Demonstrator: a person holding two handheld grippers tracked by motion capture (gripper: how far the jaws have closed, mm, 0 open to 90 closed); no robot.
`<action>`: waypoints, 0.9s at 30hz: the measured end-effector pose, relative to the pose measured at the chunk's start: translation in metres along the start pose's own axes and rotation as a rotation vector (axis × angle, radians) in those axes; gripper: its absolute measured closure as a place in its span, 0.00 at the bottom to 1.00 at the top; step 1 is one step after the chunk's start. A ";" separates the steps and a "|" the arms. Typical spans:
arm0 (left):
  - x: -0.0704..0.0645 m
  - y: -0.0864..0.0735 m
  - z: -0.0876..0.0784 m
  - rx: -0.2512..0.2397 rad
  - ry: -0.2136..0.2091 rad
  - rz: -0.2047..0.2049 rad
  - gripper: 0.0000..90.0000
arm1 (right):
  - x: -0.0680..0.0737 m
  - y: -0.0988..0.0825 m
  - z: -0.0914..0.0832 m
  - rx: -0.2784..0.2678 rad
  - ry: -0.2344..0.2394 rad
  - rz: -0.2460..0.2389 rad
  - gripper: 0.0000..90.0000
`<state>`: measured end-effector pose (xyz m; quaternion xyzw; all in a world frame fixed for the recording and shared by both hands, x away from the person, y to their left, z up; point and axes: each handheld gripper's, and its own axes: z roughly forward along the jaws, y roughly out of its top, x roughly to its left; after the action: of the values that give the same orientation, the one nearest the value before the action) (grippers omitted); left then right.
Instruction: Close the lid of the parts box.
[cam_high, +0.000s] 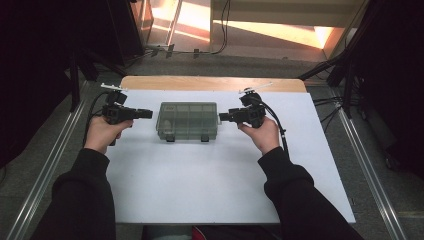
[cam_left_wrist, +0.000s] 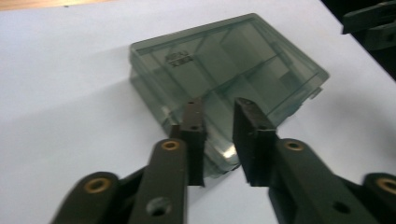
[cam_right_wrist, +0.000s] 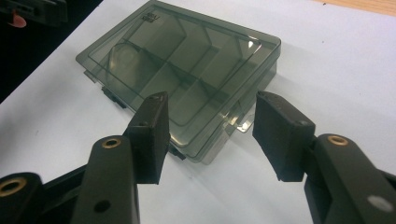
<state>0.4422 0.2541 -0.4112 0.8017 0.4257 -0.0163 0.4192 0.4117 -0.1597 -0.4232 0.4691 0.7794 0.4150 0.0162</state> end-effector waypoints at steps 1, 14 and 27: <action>-0.002 0.001 0.002 0.005 -0.002 0.008 0.74 | 0.000 0.000 0.001 0.003 -0.001 -0.005 0.48; -0.012 0.004 0.025 0.029 -0.017 0.014 0.51 | 0.006 0.002 0.015 0.016 0.023 -0.001 0.54; -0.025 0.002 0.038 0.040 -0.019 0.035 1.00 | 0.022 0.004 0.033 0.037 0.045 -0.049 0.97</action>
<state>0.4403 0.2107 -0.4248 0.8171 0.4074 -0.0249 0.4073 0.4158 -0.1213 -0.4344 0.4406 0.7983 0.4106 0.0003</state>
